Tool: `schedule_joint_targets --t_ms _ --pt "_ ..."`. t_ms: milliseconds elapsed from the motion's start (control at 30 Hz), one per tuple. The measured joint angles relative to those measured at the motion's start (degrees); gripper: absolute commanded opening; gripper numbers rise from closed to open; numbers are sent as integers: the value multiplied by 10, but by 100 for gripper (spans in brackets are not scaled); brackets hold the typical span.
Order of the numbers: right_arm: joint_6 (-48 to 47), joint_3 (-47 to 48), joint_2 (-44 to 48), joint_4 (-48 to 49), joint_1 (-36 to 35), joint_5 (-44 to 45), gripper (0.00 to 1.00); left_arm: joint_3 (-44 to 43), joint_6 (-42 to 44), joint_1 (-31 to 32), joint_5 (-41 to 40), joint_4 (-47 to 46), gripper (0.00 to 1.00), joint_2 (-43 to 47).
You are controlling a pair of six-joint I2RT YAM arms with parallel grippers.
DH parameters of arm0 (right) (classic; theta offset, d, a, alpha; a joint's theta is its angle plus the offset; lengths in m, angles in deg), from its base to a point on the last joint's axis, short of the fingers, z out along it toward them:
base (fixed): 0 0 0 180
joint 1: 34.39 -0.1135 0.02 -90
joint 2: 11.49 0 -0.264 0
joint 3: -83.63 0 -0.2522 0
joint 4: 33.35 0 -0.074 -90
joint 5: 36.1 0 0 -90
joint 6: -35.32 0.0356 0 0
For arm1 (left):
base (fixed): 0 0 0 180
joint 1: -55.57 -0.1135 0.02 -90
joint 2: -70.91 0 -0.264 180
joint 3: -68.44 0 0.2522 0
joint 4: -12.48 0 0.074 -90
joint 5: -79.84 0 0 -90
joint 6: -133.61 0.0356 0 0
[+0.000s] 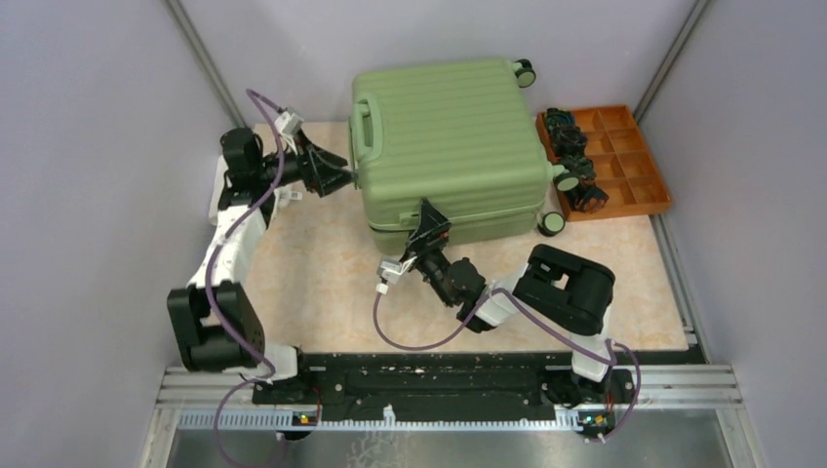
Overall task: Pack the luggage
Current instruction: Zip the luggage at the center of the board.
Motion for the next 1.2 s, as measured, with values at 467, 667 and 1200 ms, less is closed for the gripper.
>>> schedule_joint_targets --t_ms 467,667,1200 --pt "11 0 15 -13 0 -1 98 337 748 36 -118 122 84 270" --pt "16 0 19 -20 0 -1 98 392 818 91 -193 -119 86 250" --pt "26 2 30 -31 1 -1 98 477 1066 150 -197 -297 89 238"
